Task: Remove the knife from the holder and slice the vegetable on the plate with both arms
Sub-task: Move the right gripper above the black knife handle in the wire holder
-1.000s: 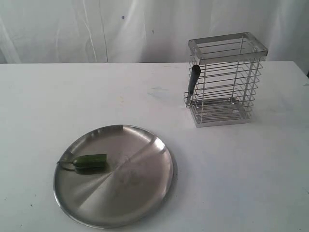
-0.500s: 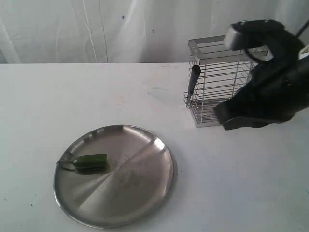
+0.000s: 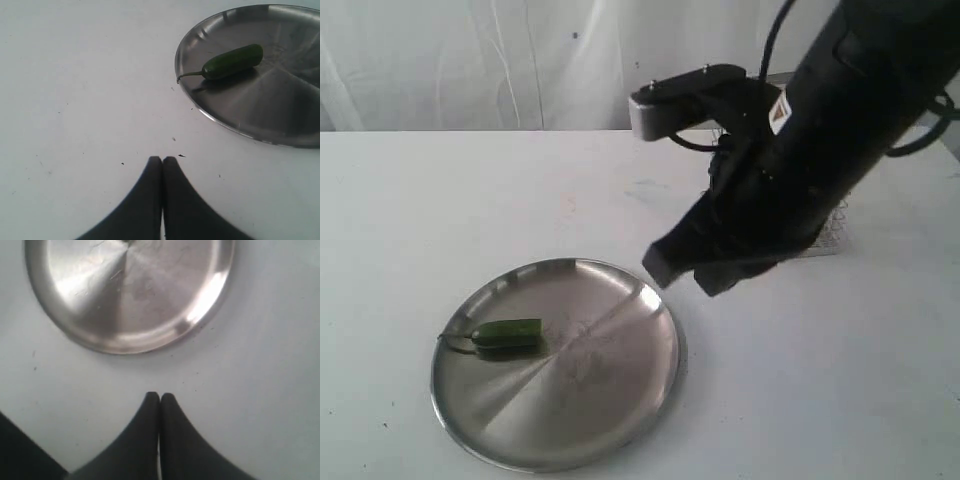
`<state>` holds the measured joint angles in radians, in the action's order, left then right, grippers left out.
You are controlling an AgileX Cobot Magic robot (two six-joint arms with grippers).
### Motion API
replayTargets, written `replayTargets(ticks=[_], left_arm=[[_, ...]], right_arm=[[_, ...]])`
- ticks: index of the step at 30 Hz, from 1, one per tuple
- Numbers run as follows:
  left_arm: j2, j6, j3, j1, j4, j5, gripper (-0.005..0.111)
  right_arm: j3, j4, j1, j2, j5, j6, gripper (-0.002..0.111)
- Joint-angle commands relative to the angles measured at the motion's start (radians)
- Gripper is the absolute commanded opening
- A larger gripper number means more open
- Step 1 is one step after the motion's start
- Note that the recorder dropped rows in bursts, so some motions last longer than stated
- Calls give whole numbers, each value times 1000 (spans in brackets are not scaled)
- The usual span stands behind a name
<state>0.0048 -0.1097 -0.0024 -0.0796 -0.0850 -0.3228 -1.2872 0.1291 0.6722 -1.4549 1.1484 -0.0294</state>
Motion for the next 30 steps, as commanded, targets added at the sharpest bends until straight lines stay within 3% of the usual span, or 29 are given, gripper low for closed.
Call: replayTargets(ticks=[1, 6, 9, 12, 14, 16, 19, 30], left_arm=[[-5, 1, 2, -1, -7, -11, 0], [-5, 1, 2, -1, -7, -11, 0], [-5, 1, 2, -1, -7, -11, 0], [-5, 1, 2, -1, -7, -11, 0], [-5, 1, 2, -1, -7, -11, 0], [-5, 1, 2, -1, -7, -11, 0], [-5, 1, 2, -1, -7, -11, 0], [-5, 1, 2, -1, -7, -11, 0]], right_arm=[[-124, -55, 4, -85, 1, 89, 0], [-300, -144, 4, -191, -60, 185, 0], [-395, -287, 0, -290, 25, 317, 0], [-457, -328, -5, -313, 44, 322, 4], [-512, -329, -20, -313, 67, 330, 15], [-559, -327, -65, -313, 73, 353, 36], [-548, -282, -100, -313, 73, 355, 47], [-506, -278, -173, -354, 73, 381, 48]])
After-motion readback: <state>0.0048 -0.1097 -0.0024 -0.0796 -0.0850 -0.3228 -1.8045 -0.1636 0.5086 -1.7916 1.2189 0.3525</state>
